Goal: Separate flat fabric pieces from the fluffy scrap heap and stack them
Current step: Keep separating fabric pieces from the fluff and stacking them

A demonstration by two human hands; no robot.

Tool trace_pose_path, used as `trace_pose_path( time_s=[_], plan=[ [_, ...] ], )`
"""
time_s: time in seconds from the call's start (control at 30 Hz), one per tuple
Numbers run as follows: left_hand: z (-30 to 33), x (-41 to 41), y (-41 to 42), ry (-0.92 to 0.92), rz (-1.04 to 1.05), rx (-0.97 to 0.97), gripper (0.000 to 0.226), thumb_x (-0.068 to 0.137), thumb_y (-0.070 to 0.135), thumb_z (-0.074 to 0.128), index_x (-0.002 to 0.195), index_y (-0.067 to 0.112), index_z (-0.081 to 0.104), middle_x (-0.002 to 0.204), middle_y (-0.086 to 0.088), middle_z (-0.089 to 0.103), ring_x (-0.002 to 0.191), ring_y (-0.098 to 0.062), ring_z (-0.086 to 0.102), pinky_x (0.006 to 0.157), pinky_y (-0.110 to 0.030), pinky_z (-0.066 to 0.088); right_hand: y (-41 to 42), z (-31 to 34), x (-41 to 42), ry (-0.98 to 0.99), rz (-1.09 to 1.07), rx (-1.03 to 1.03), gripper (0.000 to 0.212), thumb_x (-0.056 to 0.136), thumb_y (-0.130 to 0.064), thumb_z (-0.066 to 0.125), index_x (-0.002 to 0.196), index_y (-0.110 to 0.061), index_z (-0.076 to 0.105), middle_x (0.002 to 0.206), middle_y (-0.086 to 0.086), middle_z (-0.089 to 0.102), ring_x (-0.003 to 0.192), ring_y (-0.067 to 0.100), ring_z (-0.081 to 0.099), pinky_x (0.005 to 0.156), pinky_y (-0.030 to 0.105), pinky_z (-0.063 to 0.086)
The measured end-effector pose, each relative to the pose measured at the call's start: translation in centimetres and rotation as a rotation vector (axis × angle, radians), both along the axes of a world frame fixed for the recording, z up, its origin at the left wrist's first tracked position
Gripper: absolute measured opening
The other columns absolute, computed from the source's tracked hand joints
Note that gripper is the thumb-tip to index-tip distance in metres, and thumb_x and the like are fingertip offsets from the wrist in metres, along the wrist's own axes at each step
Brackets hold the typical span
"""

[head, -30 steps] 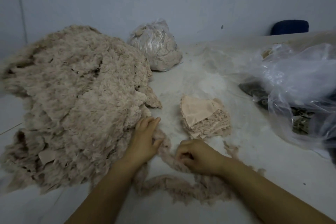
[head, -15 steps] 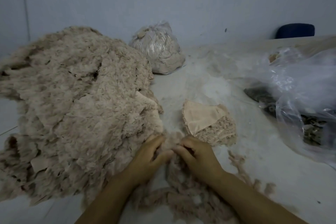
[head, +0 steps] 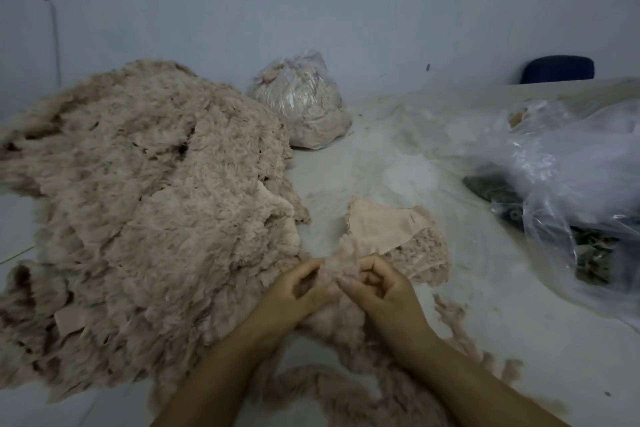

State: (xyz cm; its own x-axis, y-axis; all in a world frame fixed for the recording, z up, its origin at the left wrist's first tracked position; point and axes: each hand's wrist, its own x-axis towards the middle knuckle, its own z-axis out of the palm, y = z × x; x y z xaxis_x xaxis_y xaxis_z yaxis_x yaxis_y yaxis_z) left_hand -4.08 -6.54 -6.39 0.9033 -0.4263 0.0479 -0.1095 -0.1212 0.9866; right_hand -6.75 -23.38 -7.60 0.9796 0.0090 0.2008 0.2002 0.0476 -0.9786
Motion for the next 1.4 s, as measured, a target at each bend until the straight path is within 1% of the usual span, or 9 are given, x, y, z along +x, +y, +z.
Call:
trace_pose_path(
  time_s=[0.13, 0.5, 0.63, 0.77, 0.9, 1.03, 1.13, 1.2, 1.4],
  plan=[
    [0.7, 0.1, -1.5, 0.094, 0.102, -0.213, 0.011, 0.076, 0.020, 0.067, 0.072, 0.010, 0.064, 0.071, -0.006, 0.063, 0.069, -0.021, 0.057, 0.061, -0.025, 0.048, -0.1, 0.3, 0.1, 0.023, -0.069, 0.100, 0.021, 0.068, -0.040, 0.072, 0.073, -0.022, 0.062, 0.056, 0.009, 0.042, 0.045, 0.014, 0.039, 0.042, 0.022, 0.036],
    [1.0, 2.0, -2.0, 0.214, 0.496, -0.483, 0.021, 0.098, 0.012, 0.044, 0.088, 0.010, 0.061, 0.066, -0.005, 0.065, 0.054, -0.016, 0.058, 0.049, -0.021, 0.046, -0.6, 0.6, -0.5, 0.106, 0.263, -0.008, 0.022, 0.087, -0.013, 0.061, 0.066, -0.012, 0.055, 0.042, -0.005, 0.035, 0.035, 0.006, 0.026, 0.038, 0.017, 0.023],
    [0.8, 1.9, -1.1, 0.389, 0.306, -0.603, 0.024, 0.098, 0.004, 0.038, 0.097, 0.005, 0.062, 0.051, -0.002, 0.058, 0.030, -0.006, 0.042, 0.028, -0.010, 0.028, -0.7, 0.6, -0.3, 0.048, 0.224, -0.073, 0.012, 0.089, -0.019, 0.060, 0.082, -0.011, 0.056, 0.052, -0.006, 0.051, 0.038, 0.008, 0.040, 0.039, 0.020, 0.032],
    [0.2, 1.2, -1.8, 0.474, 0.073, -0.544, 0.021, 0.082, 0.010, 0.055, 0.092, -0.002, 0.069, 0.075, -0.016, 0.070, 0.056, -0.021, 0.066, 0.047, -0.024, 0.053, -0.5, -0.2, -0.2, 0.060, 0.114, -0.087, 0.043, 0.093, -0.002, 0.057, 0.122, -0.031, 0.045, 0.076, -0.010, 0.059, 0.048, 0.012, 0.054, 0.041, 0.024, 0.042],
    [-0.6, 0.7, -2.3, 0.350, 0.069, -0.189, 0.019, 0.074, 0.027, 0.067, 0.081, 0.009, 0.069, 0.075, -0.013, 0.064, 0.057, -0.020, 0.057, 0.052, -0.024, 0.044, -0.3, -0.5, -0.1, 0.046, 0.018, -0.076, 0.020, 0.093, -0.011, 0.060, 0.089, -0.030, 0.062, 0.055, -0.004, 0.055, 0.037, 0.011, 0.045, 0.037, 0.021, 0.037],
    [-1.1, 0.2, -2.0, 0.110, 0.103, -0.218, 0.051, 0.077, 0.065, 0.056, 0.104, 0.023, 0.067, 0.106, 0.008, 0.070, 0.103, -0.008, 0.063, 0.084, -0.020, 0.050, -0.5, -0.6, -0.1, 0.055, -0.109, -0.091, 0.012, 0.090, -0.014, 0.063, 0.081, -0.009, 0.058, 0.044, -0.001, 0.052, 0.033, 0.010, 0.042, 0.036, 0.019, 0.035],
    [-1.5, -0.1, -2.3, -0.031, 0.101, -0.034, 0.029, 0.071, 0.041, 0.076, 0.094, 0.025, 0.068, 0.092, 0.008, 0.071, 0.088, -0.009, 0.066, 0.071, -0.016, 0.050, -0.4, -0.5, -0.2, 0.059, -0.144, -0.057, 0.025, 0.087, -0.019, 0.067, 0.078, -0.001, 0.054, 0.043, 0.003, 0.049, 0.031, 0.011, 0.041, 0.036, 0.019, 0.035],
    [-1.2, -0.1, -2.7, 0.060, 0.231, -0.146, 0.006, 0.085, 0.011, 0.065, 0.083, 0.014, 0.070, 0.082, -0.006, 0.071, 0.079, -0.025, 0.065, 0.068, -0.026, 0.053, -0.3, -0.5, -0.2, 0.038, -0.136, -0.042, 0.028, 0.086, -0.022, 0.068, 0.080, 0.001, 0.055, 0.044, 0.005, 0.049, 0.033, 0.011, 0.043, 0.038, 0.020, 0.037],
    [-0.5, 0.5, -2.1, 0.597, 0.316, -0.633, 0.040, 0.091, 0.021, 0.051, 0.108, -0.014, 0.060, 0.107, -0.031, 0.065, 0.098, -0.039, 0.066, 0.084, -0.044, 0.053, -0.2, -0.8, -0.2, -0.018, -0.171, -0.069, 0.010, 0.091, -0.014, 0.062, 0.082, -0.010, 0.060, 0.053, 0.004, 0.060, 0.043, 0.015, 0.056, 0.042, 0.024, 0.046]
  ],
)
